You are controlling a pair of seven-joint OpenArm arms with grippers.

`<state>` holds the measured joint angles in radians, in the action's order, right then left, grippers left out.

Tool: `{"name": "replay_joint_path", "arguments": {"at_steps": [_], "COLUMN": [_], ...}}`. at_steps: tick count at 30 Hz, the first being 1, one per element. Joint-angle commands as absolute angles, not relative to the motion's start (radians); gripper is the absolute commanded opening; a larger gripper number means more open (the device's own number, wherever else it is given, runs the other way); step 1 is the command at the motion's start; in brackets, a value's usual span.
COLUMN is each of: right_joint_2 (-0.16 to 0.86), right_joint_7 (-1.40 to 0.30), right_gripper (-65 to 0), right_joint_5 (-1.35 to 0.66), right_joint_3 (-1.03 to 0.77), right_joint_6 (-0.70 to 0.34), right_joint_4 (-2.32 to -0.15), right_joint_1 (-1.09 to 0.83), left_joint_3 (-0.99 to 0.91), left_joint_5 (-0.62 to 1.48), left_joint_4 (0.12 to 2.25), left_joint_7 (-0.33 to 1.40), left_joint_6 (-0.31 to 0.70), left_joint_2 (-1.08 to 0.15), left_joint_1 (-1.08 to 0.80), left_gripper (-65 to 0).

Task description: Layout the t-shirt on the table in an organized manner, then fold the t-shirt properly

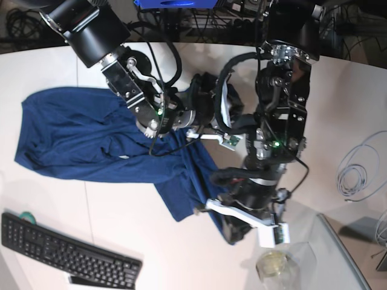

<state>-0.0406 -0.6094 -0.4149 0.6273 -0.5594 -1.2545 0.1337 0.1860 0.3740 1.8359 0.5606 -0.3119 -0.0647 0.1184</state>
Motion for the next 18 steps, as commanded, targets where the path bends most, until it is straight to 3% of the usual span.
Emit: {"name": "replay_joint_path", "arguments": {"at_steps": [1, 4, 9, 12, 15, 18], "right_joint_2": [-0.058, -0.047, 0.107, 0.174, 0.177, 0.180], "right_joint_7": [-0.588, -0.581, -0.579, -0.575, -0.579, -0.596], "right_gripper": [-64.5, -54.5, -24.3, -21.2, -20.0, -16.7], "right_joint_5": [-0.427, -0.427, -0.437, -0.437, -0.435, -0.429], "right_joint_3": [0.639, 0.615, 0.552, 0.349, 0.079, -0.021], "right_joint_6": [-0.573, -0.573, -0.573, -0.573, -0.573, -0.578], "right_joint_4": [-1.237, -1.170, -1.279, -1.494, -1.639, -1.692], "right_joint_1": [0.147, 0.160, 0.045, -0.124, -0.259, -0.295], "left_joint_3": [0.162, 0.157, 0.156, 0.151, 0.150, 0.150], "left_joint_5": [0.363, 0.360, 0.361, 0.358, 0.354, 0.354], "left_joint_4": [1.850, 1.856, 1.860, 1.860, 1.859, 1.857], "left_joint_7": [0.536, 0.536, 0.536, 0.536, 0.536, 0.536], "left_joint_6": [-0.315, -0.315, -0.315, -0.315, -0.315, -0.315], "left_joint_2": [-0.071, -0.087, -0.153, -0.173, -0.185, -0.182], "left_joint_1": [0.134, 0.130, 0.130, 0.122, 0.096, 0.084], "left_gripper": [-65.0, -65.0, -65.0, -65.0, -65.0, -65.0]}}
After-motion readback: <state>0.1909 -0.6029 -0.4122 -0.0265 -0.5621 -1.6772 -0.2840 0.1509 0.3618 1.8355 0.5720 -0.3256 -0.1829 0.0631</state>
